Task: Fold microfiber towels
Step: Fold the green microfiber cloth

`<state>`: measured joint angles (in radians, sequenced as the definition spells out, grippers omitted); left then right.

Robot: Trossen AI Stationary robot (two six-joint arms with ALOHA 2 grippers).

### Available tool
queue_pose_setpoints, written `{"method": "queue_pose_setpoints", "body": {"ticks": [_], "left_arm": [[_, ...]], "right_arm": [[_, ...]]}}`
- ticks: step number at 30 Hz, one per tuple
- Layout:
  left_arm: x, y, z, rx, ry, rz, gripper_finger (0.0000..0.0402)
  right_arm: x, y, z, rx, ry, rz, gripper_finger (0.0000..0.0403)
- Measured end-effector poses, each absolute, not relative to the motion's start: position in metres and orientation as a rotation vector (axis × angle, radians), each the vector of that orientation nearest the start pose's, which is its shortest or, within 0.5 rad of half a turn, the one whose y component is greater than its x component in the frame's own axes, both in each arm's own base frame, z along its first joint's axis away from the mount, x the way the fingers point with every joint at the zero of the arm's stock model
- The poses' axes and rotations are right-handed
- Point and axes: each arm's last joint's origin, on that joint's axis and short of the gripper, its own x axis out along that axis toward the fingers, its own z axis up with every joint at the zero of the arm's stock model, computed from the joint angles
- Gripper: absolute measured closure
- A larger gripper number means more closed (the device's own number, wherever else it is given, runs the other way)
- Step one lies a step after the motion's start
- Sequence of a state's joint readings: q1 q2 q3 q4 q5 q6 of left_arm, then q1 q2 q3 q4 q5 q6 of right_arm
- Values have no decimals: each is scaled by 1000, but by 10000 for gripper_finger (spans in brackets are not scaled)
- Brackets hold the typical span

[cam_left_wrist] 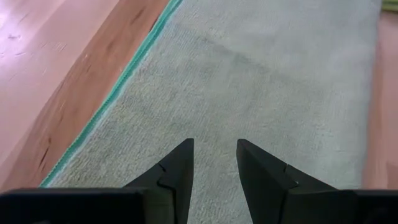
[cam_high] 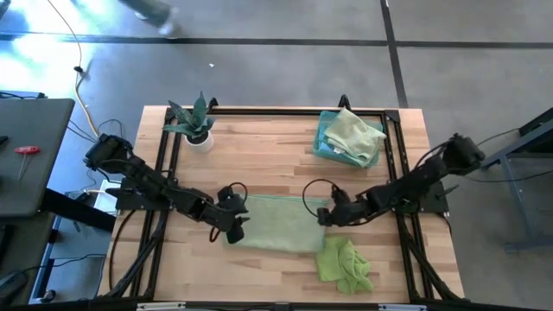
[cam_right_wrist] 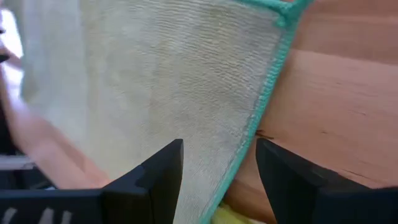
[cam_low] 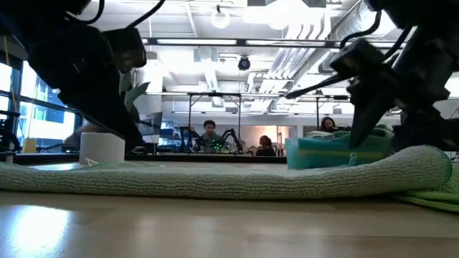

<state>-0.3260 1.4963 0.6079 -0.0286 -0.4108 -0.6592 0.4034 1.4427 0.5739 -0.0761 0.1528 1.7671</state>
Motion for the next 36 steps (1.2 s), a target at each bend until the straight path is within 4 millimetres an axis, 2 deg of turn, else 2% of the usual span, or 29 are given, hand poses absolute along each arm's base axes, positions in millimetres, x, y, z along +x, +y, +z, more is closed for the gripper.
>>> {"method": "queue_pose_setpoints", "body": {"ticks": [3,7,11,20,24,31,36], "left_arm": [[248,-72,138,-262,790,337,289],[250,-73,125,-212,831,324,289],[254,-75,112,-215,864,309,289],[260,-77,106,-231,841,302,289],[261,-77,106,-225,835,292,289],[260,-78,106,-221,858,251,289],[258,-78,112,-234,856,231,289]], "right_arm": [[233,94,132,1361,845,-644,199],[235,93,126,1398,829,-708,196],[240,94,121,1401,785,-689,195],[258,100,118,1374,768,-711,198],[262,101,117,1364,767,-726,239],[259,100,115,1396,772,-784,384],[259,99,120,1432,782,-768,396]]}}
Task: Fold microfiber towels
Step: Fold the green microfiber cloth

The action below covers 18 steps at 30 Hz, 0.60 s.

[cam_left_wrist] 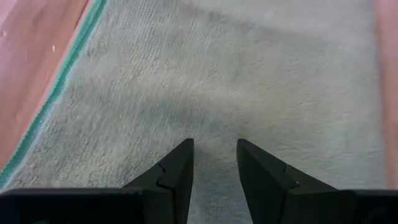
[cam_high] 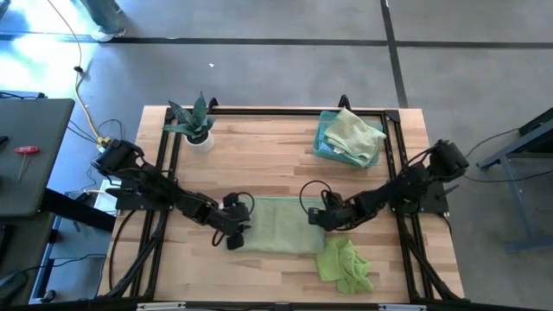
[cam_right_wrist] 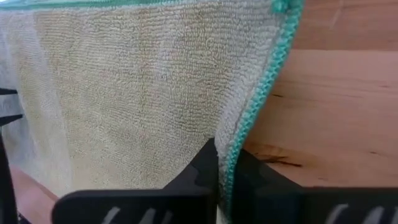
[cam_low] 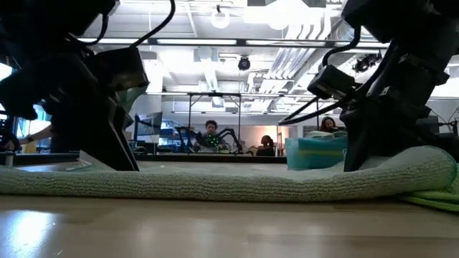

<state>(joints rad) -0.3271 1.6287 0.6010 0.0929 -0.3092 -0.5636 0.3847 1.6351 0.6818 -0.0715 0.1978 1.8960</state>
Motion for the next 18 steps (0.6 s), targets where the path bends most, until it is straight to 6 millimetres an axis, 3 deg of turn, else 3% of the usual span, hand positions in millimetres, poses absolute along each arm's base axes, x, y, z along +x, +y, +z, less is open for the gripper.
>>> {"method": "queue_pose_setpoints", "body": {"ticks": [8,13,18], "left_arm": [[251,-76,137,-261,819,203,289],[242,-74,163,-298,761,182,289],[227,-69,188,-320,715,161,297]], "right_arm": [[271,100,158,1476,693,-696,402],[300,98,190,1412,677,-664,402],[333,92,204,1311,690,-677,402]]}}
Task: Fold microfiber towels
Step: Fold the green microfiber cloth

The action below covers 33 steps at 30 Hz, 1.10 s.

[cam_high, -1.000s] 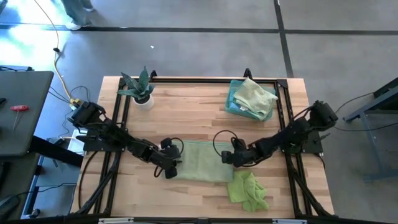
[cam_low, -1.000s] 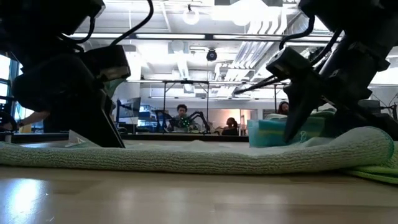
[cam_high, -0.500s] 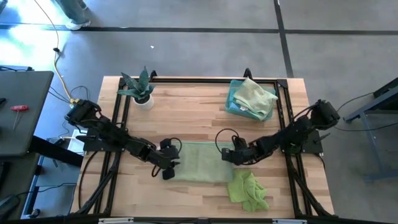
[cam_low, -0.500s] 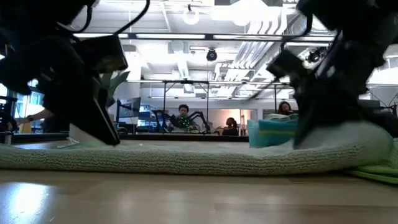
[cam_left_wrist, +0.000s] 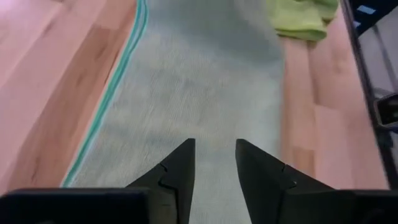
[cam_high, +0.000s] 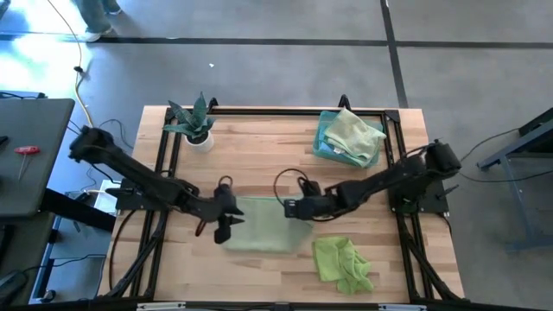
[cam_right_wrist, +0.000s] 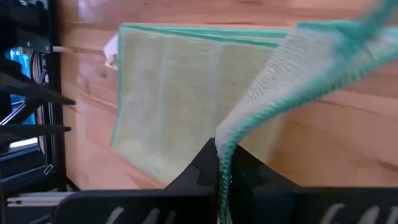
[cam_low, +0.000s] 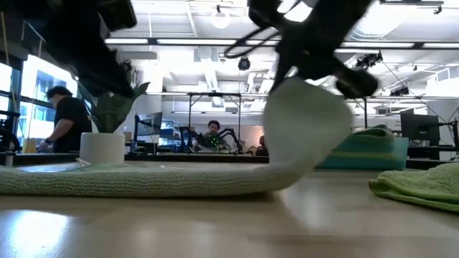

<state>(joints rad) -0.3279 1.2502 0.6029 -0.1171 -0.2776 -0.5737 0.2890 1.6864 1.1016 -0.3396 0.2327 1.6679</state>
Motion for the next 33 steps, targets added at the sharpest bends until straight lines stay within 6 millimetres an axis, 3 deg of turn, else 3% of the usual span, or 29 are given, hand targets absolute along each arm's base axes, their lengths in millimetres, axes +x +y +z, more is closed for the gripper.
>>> {"method": "queue_pose_setpoints", "body": {"ticks": [9,13,15,19,26,33], "left_arm": [[192,-72,228,-448,612,87,337],[180,-75,236,-489,578,96,355],[179,-78,238,-489,564,91,363],[178,-83,231,-465,605,103,377],[182,-88,217,-433,680,146,393],[171,-85,223,-482,710,124,395]], "right_arm": [[397,90,171,1210,831,-610,403],[397,91,173,1106,959,-635,403],[388,95,176,1046,1036,-679,403],[378,103,179,993,1108,-714,403],[393,112,186,1079,967,-588,403],[407,99,193,1154,828,-560,403]]}}
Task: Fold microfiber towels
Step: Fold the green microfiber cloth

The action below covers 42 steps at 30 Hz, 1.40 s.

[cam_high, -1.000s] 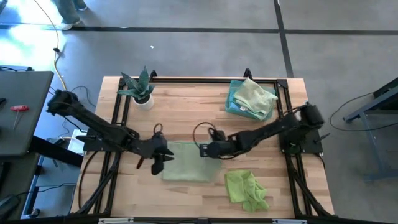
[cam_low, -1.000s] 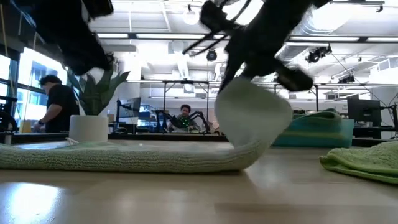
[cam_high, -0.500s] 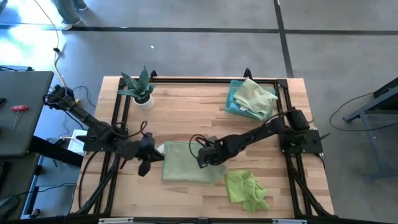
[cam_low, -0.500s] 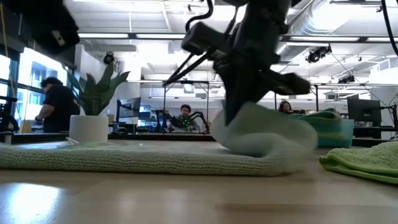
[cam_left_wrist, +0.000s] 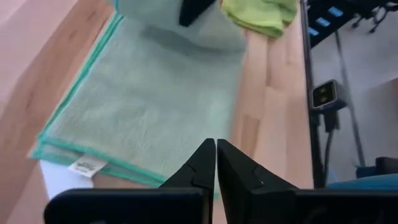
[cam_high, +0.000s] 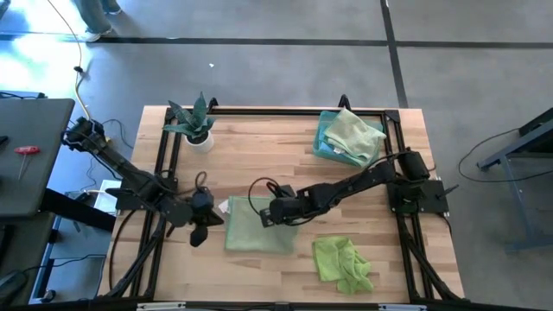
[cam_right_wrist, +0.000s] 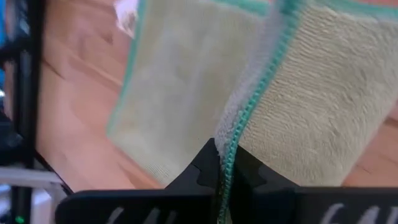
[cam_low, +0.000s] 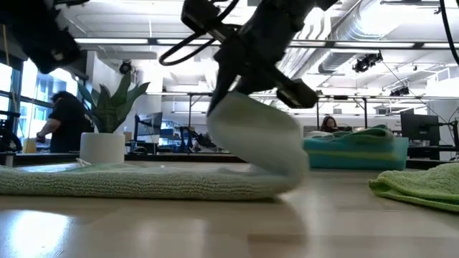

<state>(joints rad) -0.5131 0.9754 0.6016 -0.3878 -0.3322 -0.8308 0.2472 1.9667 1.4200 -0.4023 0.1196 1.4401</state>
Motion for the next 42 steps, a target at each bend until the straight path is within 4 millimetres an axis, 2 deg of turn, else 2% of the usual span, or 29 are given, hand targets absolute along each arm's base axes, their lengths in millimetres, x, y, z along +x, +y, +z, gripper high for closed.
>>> {"method": "queue_pose_setpoints", "body": {"ticks": [5,11,14,17,19,21,29,37,42], "left_arm": [[160,-81,230,-501,714,93,395],[146,-75,241,-516,712,26,395],[136,-70,245,-500,705,3,395],[126,-65,248,-492,697,-6,395],[126,-65,254,-504,656,-23,395],[118,-60,251,-487,685,-9,395],[113,-57,254,-492,670,-10,395],[109,-55,254,-488,674,-9,395],[109,-55,254,-480,674,-11,395]], "right_arm": [[415,92,194,1250,718,-592,403],[424,96,185,1349,628,-608,403],[435,101,188,1370,607,-604,403],[451,105,189,1369,606,-599,403],[459,108,187,1339,632,-616,403],[472,110,186,1337,639,-611,403],[515,118,178,1336,643,-564,403],[520,119,169,1284,704,-628,401],[522,117,171,1295,698,-608,364]]}}
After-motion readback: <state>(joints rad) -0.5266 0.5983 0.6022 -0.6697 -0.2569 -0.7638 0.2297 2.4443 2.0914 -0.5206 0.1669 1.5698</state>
